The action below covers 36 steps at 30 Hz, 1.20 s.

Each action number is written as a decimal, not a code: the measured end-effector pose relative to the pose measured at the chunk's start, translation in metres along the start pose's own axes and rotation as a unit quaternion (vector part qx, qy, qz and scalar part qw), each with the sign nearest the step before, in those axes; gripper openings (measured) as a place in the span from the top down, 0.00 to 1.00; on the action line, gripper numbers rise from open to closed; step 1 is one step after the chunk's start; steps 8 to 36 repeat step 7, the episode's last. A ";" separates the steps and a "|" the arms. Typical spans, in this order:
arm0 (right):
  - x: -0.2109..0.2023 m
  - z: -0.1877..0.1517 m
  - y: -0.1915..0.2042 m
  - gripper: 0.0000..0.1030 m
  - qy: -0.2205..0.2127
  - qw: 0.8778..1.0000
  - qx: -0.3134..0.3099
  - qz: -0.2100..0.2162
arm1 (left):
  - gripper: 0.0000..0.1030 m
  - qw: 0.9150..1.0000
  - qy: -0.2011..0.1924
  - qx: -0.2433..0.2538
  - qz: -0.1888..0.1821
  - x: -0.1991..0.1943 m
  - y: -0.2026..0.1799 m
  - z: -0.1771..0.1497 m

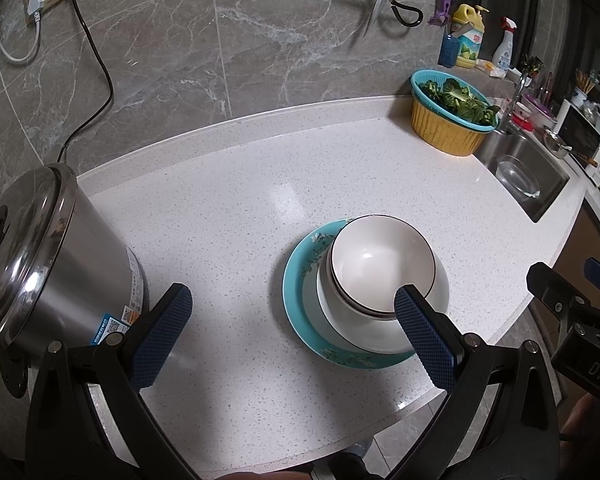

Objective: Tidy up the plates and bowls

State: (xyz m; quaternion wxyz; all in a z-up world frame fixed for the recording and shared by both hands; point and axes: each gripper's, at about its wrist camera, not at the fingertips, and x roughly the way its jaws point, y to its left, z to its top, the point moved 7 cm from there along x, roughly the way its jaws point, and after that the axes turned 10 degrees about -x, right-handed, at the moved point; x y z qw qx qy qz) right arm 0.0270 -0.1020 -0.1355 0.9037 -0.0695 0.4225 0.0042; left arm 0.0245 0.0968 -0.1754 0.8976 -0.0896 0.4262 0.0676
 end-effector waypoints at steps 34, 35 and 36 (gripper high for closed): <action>0.003 -0.002 0.001 0.00 0.001 1.000 -0.001 0.003 | 0.00 1.000 -0.001 0.000 0.001 0.000 0.000 0.001; 0.003 -0.002 0.001 0.00 0.001 1.000 -0.001 0.003 | 0.00 1.000 -0.001 0.000 0.001 0.000 0.000 0.001; 0.003 -0.002 0.001 0.00 0.001 1.000 -0.001 0.003 | 0.00 1.000 -0.001 0.000 0.001 0.000 0.000 0.001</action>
